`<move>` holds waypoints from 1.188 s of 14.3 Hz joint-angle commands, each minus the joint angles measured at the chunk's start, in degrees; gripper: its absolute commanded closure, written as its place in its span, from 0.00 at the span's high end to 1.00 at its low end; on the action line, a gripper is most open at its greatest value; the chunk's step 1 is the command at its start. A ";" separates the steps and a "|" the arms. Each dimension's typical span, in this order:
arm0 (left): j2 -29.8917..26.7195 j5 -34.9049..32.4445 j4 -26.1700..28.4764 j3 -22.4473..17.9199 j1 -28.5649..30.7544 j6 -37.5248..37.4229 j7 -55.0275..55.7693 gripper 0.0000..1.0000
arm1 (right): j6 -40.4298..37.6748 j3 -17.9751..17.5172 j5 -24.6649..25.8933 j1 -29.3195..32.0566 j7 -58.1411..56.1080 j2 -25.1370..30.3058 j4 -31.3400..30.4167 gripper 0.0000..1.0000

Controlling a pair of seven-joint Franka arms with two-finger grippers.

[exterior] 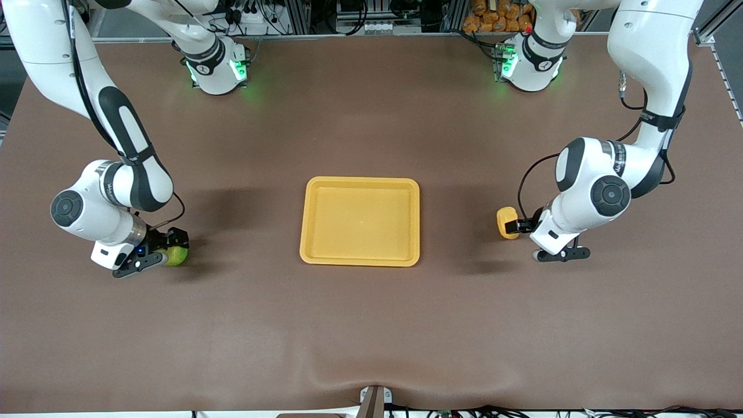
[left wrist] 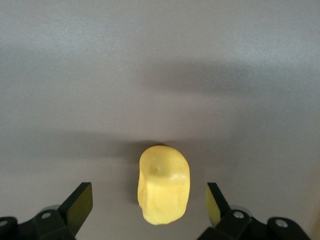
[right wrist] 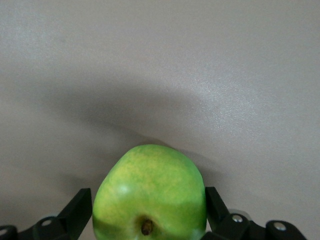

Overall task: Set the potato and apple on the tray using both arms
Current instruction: 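Close the right gripper on the apple while the left gripper grips the potato, then lift the apple over the tray with the right gripper while the left holds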

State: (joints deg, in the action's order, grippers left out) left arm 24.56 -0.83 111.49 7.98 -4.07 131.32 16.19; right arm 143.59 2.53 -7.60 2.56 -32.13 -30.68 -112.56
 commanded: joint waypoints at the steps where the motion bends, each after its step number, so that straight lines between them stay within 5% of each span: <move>1: 0.40 0.48 1.54 0.28 -0.50 3.15 1.47 1.00 | -0.41 -0.50 0.13 0.78 -0.74 -0.53 0.67 0.39; 4: 1.46 0.65 2.07 0.28 -0.67 4.21 1.91 1.00 | -0.59 -0.59 0.13 0.69 -0.74 -0.44 0.67 0.20; 7: 1.55 0.65 2.77 0.28 -1.37 4.21 4.01 0.91 | -2.86 -0.77 0.13 -0.27 -2.57 1.14 1.11 0.20; 9: 1.55 0.65 3.12 0.45 -1.64 4.21 7.00 0.90 | -6.72 -2.26 -0.22 -0.45 -2.85 4.12 1.29 0.08; 12: 1.55 0.74 3.38 0.89 -1.90 4.21 9.20 0.88 | -10.16 -6.03 -0.58 -0.45 -0.75 6.59 1.64 0.01; 17: 1.55 0.30 4.44 0.89 -1.64 4.21 9.65 0.85 | -18.07 -15.16 -0.49 -1.41 20.92 8.26 5.76 0.02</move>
State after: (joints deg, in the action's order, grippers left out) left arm 26.66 -0.83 114.85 8.77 -5.89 134.44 25.10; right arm 128.27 -9.49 -7.78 1.42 -18.82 -23.17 -108.74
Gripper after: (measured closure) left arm 0.150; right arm 0.154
